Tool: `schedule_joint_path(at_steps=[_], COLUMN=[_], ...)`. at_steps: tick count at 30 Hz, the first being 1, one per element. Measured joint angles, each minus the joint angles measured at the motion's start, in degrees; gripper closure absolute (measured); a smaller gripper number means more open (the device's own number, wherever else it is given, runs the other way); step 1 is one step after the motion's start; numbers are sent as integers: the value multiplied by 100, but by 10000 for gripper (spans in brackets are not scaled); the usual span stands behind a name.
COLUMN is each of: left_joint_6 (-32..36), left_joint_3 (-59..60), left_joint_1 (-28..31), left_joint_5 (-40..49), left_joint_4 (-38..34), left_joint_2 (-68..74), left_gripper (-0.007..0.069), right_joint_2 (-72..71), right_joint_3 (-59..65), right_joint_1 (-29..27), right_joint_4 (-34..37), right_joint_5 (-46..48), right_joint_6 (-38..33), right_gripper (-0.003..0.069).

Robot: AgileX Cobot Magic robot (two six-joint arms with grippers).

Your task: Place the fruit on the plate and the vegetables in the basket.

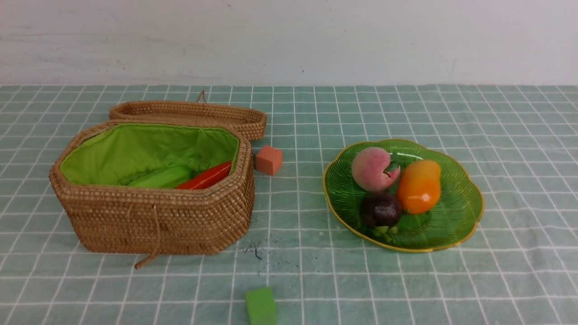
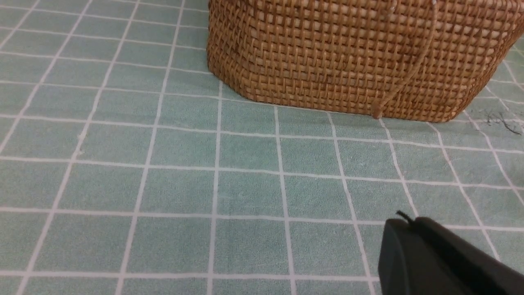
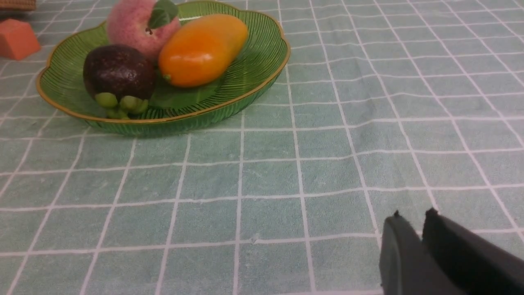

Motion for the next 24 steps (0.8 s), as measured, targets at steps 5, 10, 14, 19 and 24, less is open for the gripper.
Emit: schedule_joint_path(at_steps=[5,10,14,19,24], left_joint_6=[0,0,0,0,0], left_joint_3=[0,0,0,0,0], left_joint_1=[0,0,0,0,0], left_joint_5=[0,0,0,0,0], left_joint_4=[0,0,0,0,0], left_joint_2=[0,0,0,0,0], left_gripper=[638,638,638,638,636], right_joint_2=[0,0,0,0,0], right_joint_3=[0,0,0,0,0], right_joint_1=[0,0,0,0,0], right_joint_4=[0,0,0,0,0], right_joint_5=[0,0,-6,-6,-6], right_joint_6=[0,0,0,0,0], right_gripper=[561,556,552,550,550])
